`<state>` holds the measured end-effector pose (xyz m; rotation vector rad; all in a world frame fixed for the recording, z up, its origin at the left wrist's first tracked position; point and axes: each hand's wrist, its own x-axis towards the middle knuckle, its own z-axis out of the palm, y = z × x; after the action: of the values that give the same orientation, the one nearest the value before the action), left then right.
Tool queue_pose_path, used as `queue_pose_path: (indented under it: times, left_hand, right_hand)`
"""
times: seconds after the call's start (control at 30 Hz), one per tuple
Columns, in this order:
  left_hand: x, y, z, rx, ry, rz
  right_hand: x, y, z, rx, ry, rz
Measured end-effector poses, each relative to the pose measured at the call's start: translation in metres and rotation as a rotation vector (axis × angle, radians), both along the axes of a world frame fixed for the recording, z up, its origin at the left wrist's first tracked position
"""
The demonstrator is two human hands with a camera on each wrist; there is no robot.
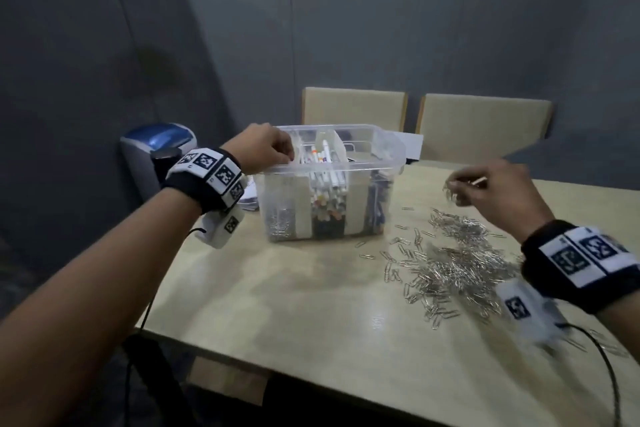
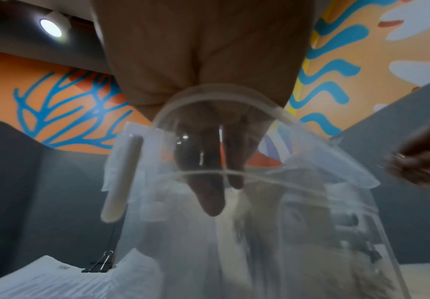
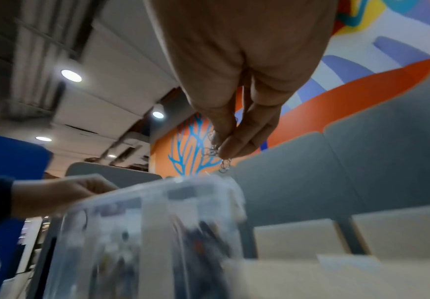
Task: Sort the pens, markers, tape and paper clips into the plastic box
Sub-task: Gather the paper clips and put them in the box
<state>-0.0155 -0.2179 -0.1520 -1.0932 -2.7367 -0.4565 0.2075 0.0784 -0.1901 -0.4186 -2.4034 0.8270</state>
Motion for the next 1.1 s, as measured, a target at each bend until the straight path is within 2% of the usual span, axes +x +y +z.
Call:
queue_pose_path:
  times: [0.07, 0.17, 0.27, 0.37, 0.43, 0.5, 0.6, 0.77, 0.93, 1.0, 1.1]
  left_hand:
    - [-0.002, 0.003, -0.005, 0.034, -0.022, -0.009]
    - [-0.003, 0.002, -0.011, 0.112, 0.005, -0.006]
    - [-0.004, -0.002, -0.022, 0.325, 0.05, -0.016]
    - [-0.007, -0.003, -0.031, 0.587, 0.084, 0.055]
    - [-0.004, -0.002, -0.033, 0.718, 0.082, 0.084]
    - [0.003, -0.002, -0.033, 0.774, 0.069, 0.094]
    - [0.009, -0.004, -0.032, 0.773, 0.034, 0.106]
    - [0.006, -0.004, -0.032, 0.721, 0.019, 0.121]
    - [0.001, 0.0, -0.032, 0.613, 0.102, 0.125]
    - [-0.001, 0.002, -0.031, 0.571, 0.105, 0.12]
    - [0.004, 0.005, -0.025, 0.479, 0.07, 0.149]
  right_hand:
    - [-0.027, -0.012, 0.025, -0.05, 0.08, 0.032]
    - [-0.066, -0.043, 0.065, 0.037, 0.137, 0.101]
    - [-0.106, -0.088, 0.092, 0.066, 0.143, 0.191]
    - [-0.14, -0.133, 0.101, 0.106, 0.05, 0.263]
    - [-0.153, -0.157, 0.097, 0.221, -0.054, 0.274]
    - [-0.16, -0.172, 0.088, 0.244, -0.164, 0.318]
    - [-0.162, -0.178, 0.073, 0.105, -0.286, 0.414]
    - [-0.142, -0.15, 0.077, 0.065, -0.201, 0.396]
    - [-0.077, -0.066, 0.066, 0.186, -0.099, 0.324]
    - [-0.038, -0.024, 0.046, 0.205, -0.16, 0.244]
    - [0.021, 0.039, 0.007, 0.297, -0.4, 0.134]
